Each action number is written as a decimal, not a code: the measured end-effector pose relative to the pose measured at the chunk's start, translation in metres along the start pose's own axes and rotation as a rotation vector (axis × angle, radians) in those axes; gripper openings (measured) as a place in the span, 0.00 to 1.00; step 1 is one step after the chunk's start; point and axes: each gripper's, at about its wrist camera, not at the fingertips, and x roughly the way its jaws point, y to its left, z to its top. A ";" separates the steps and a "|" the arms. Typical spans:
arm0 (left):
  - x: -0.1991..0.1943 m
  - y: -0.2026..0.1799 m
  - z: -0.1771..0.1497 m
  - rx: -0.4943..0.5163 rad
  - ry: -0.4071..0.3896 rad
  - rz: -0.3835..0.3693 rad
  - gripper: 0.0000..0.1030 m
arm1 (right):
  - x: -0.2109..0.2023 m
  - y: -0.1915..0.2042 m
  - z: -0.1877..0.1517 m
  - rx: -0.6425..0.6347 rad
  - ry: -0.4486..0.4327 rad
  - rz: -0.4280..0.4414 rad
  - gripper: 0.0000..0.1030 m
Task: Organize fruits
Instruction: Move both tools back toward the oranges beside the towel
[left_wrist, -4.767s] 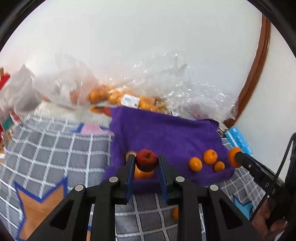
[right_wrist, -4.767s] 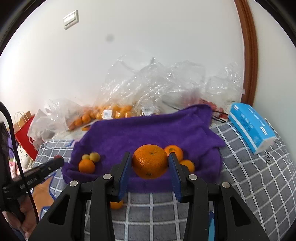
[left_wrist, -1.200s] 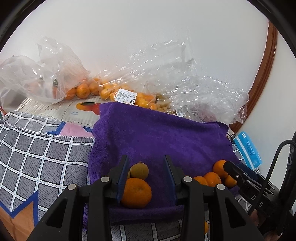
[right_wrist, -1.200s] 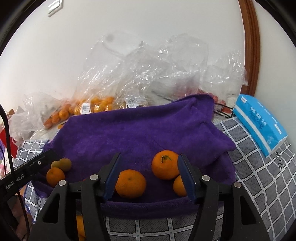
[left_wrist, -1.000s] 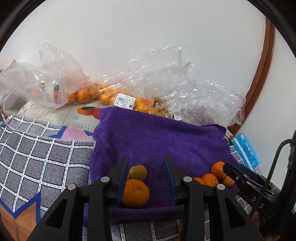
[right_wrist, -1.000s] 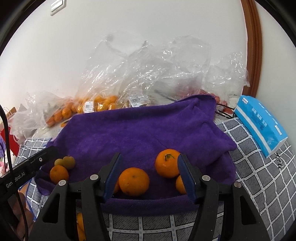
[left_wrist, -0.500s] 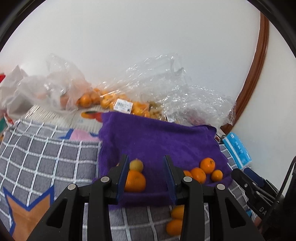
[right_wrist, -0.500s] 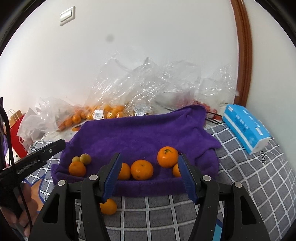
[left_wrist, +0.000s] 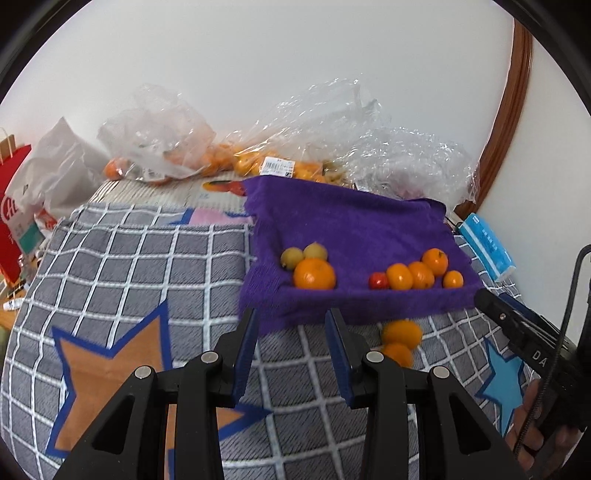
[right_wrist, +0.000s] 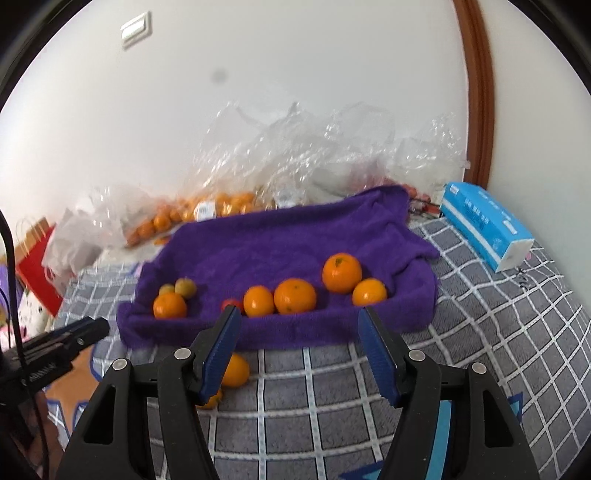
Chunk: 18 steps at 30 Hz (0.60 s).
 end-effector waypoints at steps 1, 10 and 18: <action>-0.001 0.002 -0.003 -0.002 0.003 0.006 0.35 | 0.000 0.001 -0.003 -0.005 0.007 0.003 0.63; 0.002 0.009 -0.015 -0.022 0.039 0.019 0.35 | -0.001 0.016 -0.019 -0.093 0.019 0.017 0.62; 0.013 0.024 -0.022 -0.056 0.087 0.049 0.35 | 0.004 0.019 -0.027 -0.123 0.048 0.036 0.58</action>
